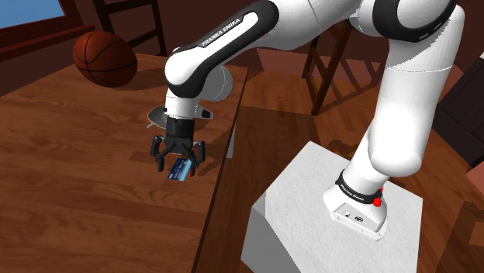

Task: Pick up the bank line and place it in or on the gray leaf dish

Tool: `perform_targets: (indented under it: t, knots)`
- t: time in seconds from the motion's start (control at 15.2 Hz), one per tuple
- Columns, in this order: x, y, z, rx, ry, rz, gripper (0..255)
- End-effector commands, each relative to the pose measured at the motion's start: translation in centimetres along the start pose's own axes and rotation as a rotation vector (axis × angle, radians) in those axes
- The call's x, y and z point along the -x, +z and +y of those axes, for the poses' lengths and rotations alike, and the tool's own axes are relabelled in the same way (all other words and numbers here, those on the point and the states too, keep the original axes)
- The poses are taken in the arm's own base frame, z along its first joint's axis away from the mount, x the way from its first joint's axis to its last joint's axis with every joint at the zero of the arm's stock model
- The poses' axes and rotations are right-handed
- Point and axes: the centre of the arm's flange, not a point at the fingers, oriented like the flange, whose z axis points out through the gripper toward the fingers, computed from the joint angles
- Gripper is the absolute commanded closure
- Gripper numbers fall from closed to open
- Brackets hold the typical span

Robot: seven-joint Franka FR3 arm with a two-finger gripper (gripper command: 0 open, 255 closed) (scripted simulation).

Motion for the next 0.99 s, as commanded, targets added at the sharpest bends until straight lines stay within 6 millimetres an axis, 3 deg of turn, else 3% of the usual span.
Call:
perform_targets:
  t: [0.0, 0.26, 0.33, 0.92]
  knots:
    - [0.00, 0.05, 0.00, 0.000, 0.000, 0.000, 0]
    - [0.00, 0.05, 0.00, 0.000, 0.000, 0.000, 0]
    - [0.00, 0.05, 0.00, 0.000, 0.000, 0.000, 255]
    - [0.00, 0.05, 0.00, 0.000, 0.000, 0.000, 255]
